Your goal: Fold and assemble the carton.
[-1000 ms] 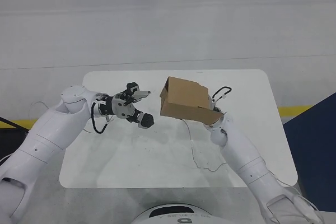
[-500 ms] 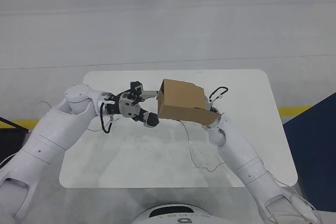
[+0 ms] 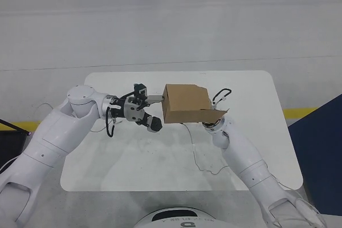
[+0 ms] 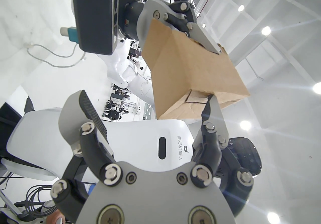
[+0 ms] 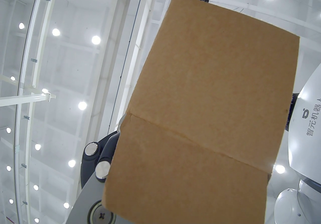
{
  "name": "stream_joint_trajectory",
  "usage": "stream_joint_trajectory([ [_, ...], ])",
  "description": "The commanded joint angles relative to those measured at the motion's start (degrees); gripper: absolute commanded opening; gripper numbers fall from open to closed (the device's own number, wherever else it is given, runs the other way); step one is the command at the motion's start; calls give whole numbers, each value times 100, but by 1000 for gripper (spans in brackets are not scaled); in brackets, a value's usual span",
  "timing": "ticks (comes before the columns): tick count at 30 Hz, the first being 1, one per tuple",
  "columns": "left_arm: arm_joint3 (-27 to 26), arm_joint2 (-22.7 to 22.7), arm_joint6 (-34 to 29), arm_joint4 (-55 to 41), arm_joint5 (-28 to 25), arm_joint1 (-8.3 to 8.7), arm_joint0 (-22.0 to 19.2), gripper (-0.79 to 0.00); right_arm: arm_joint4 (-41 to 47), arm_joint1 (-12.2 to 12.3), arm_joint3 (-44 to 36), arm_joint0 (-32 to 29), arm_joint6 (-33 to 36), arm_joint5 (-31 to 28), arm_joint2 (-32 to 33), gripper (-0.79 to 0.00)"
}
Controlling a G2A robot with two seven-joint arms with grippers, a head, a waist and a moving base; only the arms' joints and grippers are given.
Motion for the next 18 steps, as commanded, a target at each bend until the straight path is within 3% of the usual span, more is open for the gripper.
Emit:
stream_joint_trajectory([
  [1, -25, -53, 42, 110, -84, 5, 54, 0, 2, -4, -22, -11, -29, 0, 31, -785],
  [18, -314, -321, 429, 789, -369, -26, 272, 0, -137, -49, -28, -63, -290, -273, 188, -785],
])
